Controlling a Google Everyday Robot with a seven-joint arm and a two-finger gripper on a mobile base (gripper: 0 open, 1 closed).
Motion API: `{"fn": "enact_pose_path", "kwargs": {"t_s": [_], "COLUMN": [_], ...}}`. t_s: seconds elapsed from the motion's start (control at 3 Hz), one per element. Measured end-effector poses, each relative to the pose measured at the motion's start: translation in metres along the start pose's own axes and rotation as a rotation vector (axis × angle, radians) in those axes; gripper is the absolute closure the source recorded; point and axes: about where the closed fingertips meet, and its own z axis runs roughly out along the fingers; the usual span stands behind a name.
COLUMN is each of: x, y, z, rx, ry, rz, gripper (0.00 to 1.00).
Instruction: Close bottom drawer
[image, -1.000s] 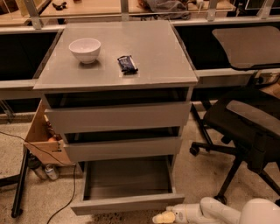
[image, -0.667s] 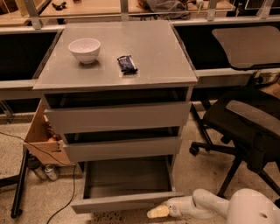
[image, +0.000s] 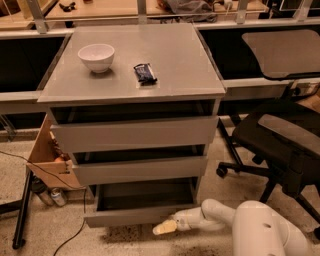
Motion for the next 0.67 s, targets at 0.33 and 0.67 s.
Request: {"fn": "enact_pose_path", "kwargs": {"t_s": [0.33,0.67], "x": [-0.025,-0.045], "y": [0.0,0.001], "z": [0.018,0.029], "rx": [-0.015,-0.004], "ry": [-0.013,-0.045], "rz": [-0.034,-0.061], "gripper": [0.0,0.0]}}
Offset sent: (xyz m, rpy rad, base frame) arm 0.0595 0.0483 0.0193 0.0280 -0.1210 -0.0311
